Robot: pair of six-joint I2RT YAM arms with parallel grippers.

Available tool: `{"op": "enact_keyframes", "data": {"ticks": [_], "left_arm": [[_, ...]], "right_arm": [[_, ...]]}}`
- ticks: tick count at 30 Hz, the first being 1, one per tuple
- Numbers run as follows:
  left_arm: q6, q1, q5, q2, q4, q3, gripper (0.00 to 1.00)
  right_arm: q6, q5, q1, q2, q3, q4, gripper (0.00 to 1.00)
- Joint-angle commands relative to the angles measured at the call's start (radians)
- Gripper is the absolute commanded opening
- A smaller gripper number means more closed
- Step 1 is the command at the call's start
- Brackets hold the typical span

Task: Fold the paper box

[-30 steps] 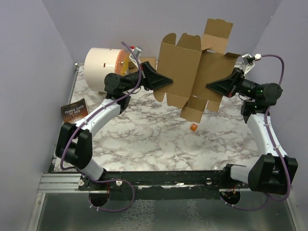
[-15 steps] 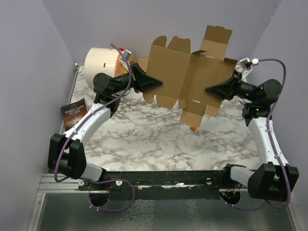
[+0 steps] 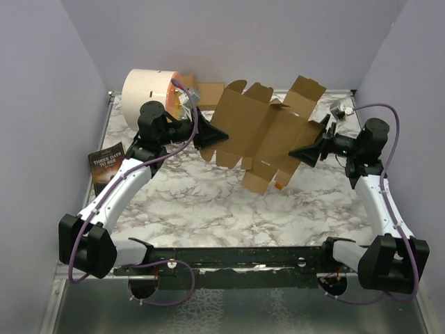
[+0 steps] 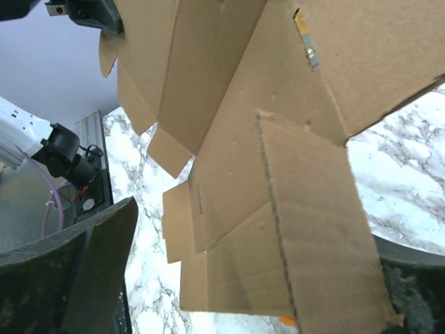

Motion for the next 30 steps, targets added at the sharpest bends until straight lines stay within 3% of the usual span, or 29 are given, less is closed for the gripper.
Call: {"op": "enact_keyframes", "data": {"ticks": [1, 10, 16, 22, 27, 30], "left_arm": [[0.249, 0.000, -0.067, -0.050, -0.158, -0.050, 0.00], [0.254, -0.005, -0.124, -0.123, 0.089, -0.298, 0.00], [0.233, -0.011, -0.188, -0.167, 0.168, -0.381, 0.00], [0.212, -0.016, -0.280, -0.230, 0.246, -0.450, 0.00], [0.198, -0.019, -0.304, -0.239, 0.268, -0.462, 0.00], [0.189, -0.019, -0.306, -0.242, 0.275, -0.463, 0.00]], "right_arm": [[-0.168, -0.006, 0.001, -0.031, -0.078, -0.085, 0.91], [-0.045, 0.097, 0.003, 0.010, -0.304, 0.225, 0.90], [-0.100, 0.166, 0.057, 0.091, -0.270, 0.164, 0.75], [-0.100, 0.199, 0.100, 0.114, -0.250, 0.132, 0.68], [-0.078, 0.215, 0.107, 0.122, -0.226, 0.132, 0.53], [-0.076, 0.217, 0.107, 0.134, -0.207, 0.131, 0.34]]}}
